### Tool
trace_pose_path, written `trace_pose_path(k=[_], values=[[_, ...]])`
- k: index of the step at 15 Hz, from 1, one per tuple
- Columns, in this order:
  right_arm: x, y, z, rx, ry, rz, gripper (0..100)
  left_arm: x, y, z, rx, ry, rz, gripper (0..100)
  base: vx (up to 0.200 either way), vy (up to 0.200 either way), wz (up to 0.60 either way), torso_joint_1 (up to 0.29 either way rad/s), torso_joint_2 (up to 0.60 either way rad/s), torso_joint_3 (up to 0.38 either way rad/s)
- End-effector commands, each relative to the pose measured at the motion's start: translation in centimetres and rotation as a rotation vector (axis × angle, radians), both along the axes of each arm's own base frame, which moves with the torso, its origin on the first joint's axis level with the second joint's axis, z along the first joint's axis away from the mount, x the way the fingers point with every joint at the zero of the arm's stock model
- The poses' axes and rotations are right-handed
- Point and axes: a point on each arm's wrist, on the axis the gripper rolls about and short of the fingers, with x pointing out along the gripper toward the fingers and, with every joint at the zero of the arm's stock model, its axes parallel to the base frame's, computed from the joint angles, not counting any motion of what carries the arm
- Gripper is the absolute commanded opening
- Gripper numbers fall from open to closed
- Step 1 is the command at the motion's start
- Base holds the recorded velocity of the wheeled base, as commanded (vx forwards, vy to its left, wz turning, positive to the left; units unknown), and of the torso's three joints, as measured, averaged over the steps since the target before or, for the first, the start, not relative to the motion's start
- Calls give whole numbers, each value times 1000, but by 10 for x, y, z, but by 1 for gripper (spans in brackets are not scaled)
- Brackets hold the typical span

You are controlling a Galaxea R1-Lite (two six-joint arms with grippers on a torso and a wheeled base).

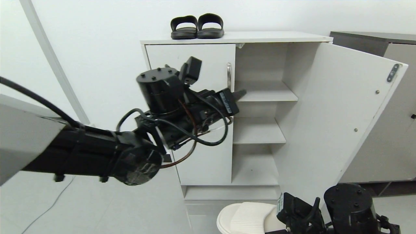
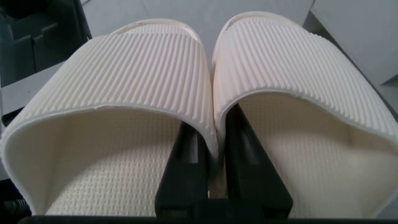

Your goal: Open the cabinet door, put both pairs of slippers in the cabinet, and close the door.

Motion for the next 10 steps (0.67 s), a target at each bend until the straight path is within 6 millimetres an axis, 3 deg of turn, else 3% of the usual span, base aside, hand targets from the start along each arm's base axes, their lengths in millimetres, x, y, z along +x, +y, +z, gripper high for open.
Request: trace_pose_path(k=[1,4,5,6,8,9,10], values=[[0,1,-2,-6,5,1,0,-28,75,16,-5,-13,142,0,0,0,0,0,0,0],[1,1,-3,-9,7,0,0,-90,145,11,11,-7,289,0,0,0,0,0,0,0],[2,2,-2,-8,3,-6,0,-129,174,-4,68,-15,380,0,0,0,0,0,0,0],[7,2,-1,2,-6,-25,0,-156,191,-20,128,-7,457,0,0,0,0,0,0,0],[19,0,2,26,-30,-71,0,-198,209,-32,191,-59,567,0,0,0,0,0,0,0],[31,-3,3,24,-60,-160,0,-236,219,-38,206,-56,696,0,0,0,0,0,0,0],[38,-3,5,18,-84,-224,0,-257,222,-44,222,-36,774,0,0,0,0,0,0,0]])
